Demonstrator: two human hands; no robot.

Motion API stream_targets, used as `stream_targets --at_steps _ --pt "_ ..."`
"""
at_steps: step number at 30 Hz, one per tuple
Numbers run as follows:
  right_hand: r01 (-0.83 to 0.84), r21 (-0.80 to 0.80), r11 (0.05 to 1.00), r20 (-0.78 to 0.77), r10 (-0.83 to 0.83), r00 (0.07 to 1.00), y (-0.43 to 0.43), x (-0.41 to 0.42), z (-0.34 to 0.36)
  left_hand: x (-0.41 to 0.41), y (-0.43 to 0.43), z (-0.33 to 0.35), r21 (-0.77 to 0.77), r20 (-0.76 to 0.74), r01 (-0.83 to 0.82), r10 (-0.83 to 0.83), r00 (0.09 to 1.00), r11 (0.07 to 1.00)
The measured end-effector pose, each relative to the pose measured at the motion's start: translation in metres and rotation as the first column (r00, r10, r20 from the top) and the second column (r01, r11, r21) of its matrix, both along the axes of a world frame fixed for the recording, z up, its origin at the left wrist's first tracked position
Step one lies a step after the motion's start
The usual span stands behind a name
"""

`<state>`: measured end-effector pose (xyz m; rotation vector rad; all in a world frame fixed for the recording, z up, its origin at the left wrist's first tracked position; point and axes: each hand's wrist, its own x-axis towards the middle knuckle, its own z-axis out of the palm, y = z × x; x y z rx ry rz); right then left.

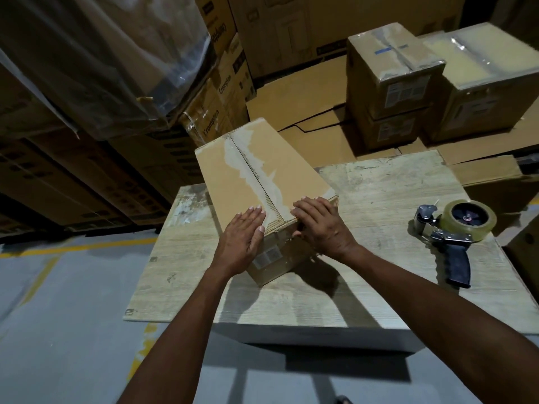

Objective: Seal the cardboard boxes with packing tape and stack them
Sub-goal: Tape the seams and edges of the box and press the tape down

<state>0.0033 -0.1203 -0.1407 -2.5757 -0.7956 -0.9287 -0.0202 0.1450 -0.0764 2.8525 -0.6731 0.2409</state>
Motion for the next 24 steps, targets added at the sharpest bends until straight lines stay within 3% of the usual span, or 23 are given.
stream_targets --at_steps 5,9,16,24 --pt "-0.056 -0.123 0.991 -0.147 0.037 0.988 -0.012 -0.009 0.023 0.011 0.006 0.01 -0.173 -0.077 0.034 -0.048 0.996 0.984" --pt "-0.129 -0.157 0.979 -0.262 0.085 0.961 -0.016 -0.012 0.038 0.041 0.007 0.021 -0.326 -0.007 0.056 -0.061 0.998 0.944" --pt "-0.318 -0.277 0.907 -0.46 0.166 0.872 -0.02 0.016 0.069 0.1 0.004 0.022 -0.05 -0.239 0.144 -0.152 0.959 0.988" --pt "-0.484 -0.32 0.815 -0.573 0.241 0.783 0.004 0.066 0.094 0.12 0.002 0.014 -0.029 -0.279 0.018 -0.025 0.96 0.999"
